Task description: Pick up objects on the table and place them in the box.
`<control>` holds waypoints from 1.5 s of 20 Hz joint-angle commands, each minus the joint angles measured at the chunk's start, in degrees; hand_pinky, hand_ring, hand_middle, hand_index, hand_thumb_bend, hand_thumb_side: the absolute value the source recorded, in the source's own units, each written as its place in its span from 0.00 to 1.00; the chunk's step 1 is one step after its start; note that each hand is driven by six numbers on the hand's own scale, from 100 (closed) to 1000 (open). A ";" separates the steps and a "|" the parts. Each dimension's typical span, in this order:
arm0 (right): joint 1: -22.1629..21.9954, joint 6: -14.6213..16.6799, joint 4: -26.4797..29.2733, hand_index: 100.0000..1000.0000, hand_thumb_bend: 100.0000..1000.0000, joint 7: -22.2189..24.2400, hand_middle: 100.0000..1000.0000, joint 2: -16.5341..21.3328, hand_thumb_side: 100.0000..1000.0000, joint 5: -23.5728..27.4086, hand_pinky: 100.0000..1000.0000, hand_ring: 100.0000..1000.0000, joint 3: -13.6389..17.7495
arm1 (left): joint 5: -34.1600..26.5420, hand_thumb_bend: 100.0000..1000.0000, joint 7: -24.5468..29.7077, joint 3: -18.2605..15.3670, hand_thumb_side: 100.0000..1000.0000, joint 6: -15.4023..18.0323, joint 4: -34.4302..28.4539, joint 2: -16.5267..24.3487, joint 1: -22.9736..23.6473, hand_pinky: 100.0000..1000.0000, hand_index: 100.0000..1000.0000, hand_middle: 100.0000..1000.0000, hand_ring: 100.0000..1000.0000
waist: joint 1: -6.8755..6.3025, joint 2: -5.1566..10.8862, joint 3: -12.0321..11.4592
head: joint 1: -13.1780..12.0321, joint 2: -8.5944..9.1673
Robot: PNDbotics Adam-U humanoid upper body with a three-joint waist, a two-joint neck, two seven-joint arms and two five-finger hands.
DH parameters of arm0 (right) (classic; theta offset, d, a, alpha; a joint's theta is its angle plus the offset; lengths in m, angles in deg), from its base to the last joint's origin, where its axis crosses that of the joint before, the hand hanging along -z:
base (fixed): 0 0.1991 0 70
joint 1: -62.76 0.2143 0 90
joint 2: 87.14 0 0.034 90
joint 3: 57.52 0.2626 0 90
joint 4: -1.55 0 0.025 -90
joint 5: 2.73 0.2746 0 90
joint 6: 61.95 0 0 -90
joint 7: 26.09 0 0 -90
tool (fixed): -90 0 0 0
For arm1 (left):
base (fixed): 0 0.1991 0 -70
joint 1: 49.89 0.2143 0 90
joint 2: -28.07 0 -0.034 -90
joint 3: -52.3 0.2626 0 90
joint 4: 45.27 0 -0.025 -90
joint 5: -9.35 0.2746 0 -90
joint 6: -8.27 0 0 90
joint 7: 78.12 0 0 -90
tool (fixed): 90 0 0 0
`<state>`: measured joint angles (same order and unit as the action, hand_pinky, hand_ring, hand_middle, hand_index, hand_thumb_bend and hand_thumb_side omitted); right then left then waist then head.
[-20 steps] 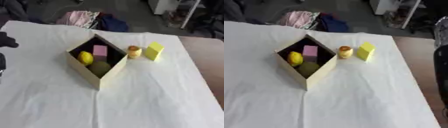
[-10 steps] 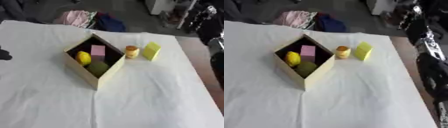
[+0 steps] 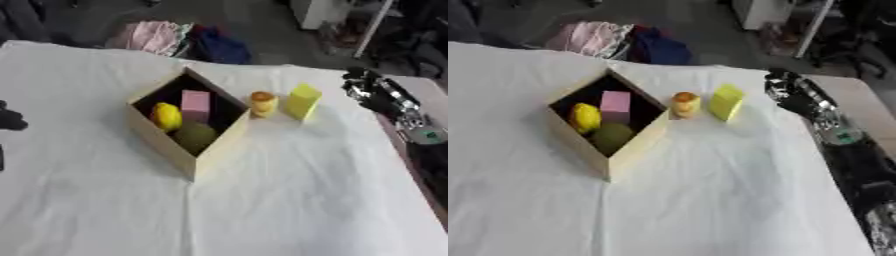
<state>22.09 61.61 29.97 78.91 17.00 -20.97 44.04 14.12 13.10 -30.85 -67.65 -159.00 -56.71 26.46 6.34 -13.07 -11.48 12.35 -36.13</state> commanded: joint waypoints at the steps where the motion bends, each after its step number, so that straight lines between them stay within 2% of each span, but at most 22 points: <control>1: 1.20 0.69 2.03 0.96 0.00 -3.08 0.88 0.63 0.50 -8.31 0.84 0.85 0.75 | 0.51 0.00 0.47 -0.06 0.49 0.13 -0.87 0.17 -0.55 0.75 0.80 0.61 0.64 | 0.20 0.46 -0.16 | 0.45 1.07; 4: 1.48 0.75 3.02 0.97 0.00 -5.02 0.89 -0.48 0.49 -13.37 0.85 0.86 1.21 | 0.54 0.00 0.56 -0.01 0.49 0.21 -0.87 -0.05 -0.69 0.75 0.80 0.60 0.64 | 0.15 0.34 -0.53 | 0.73 1.27; 13: 1.65 -0.30 5.85 0.98 0.00 -11.17 0.92 -2.30 0.35 -26.08 0.91 0.92 1.92 | 0.57 0.00 1.14 0.34 0.49 0.44 -0.87 -0.22 -1.00 0.75 0.81 0.60 0.64 | 0.52 0.15 -1.94 | 1.16 1.75; 15: 1.50 -0.62 5.69 0.98 0.00 -12.41 0.92 -2.58 0.37 -28.12 0.92 0.92 2.01 | 0.63 0.00 1.20 0.38 0.49 0.47 -0.87 -0.24 -1.07 0.75 0.81 0.60 0.64 | 0.65 0.07 -2.24 | 1.04 1.89; 19: 1.16 -1.06 4.93 0.98 0.00 -14.79 0.91 -2.66 0.35 -30.07 0.91 0.92 2.10 | 0.75 0.00 1.18 0.38 0.49 0.54 -0.87 -0.21 -1.14 0.75 0.81 0.60 0.64 | 0.94 -0.07 -2.59 | 0.82 1.89; 23: 0.95 -1.09 3.92 0.98 0.00 -15.88 0.90 -2.78 0.39 -30.52 0.90 0.92 1.83 | 0.84 0.00 1.24 0.50 0.49 0.43 -0.87 -0.27 -1.23 0.75 0.81 0.60 0.64 | 1.15 -0.17 -2.73 | 0.76 1.82; 25: 0.88 -1.03 3.48 0.98 0.00 -15.98 0.90 -2.94 0.43 -30.43 0.89 0.91 1.68 | 0.87 0.00 1.32 0.54 0.49 0.43 -0.87 -0.31 -1.26 0.75 0.81 0.60 0.64 | 1.18 -0.23 -2.79 | 0.74 1.84; 26: 0.85 -0.97 3.21 0.98 0.00 -15.86 0.89 -3.07 0.49 -30.26 0.88 0.90 1.60 | 0.89 0.00 1.33 0.54 0.49 0.43 -0.87 -0.34 -1.25 0.75 0.81 0.60 0.64 | 1.19 -0.25 -2.82 | 0.76 1.81; 30: 0.81 -0.50 2.52 0.98 0.00 -14.43 0.89 -3.31 0.54 -29.49 0.88 0.90 1.21 | 0.96 0.00 1.36 0.52 0.49 0.37 -0.87 -0.44 -1.22 0.75 0.81 0.60 0.64 | 1.25 -0.35 -2.86 | 0.72 1.70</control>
<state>22.15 60.92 32.32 64.08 12.37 -50.90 45.44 14.97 14.26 -30.16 -67.25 -159.00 -57.32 25.88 7.08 -13.42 -14.25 13.19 -34.99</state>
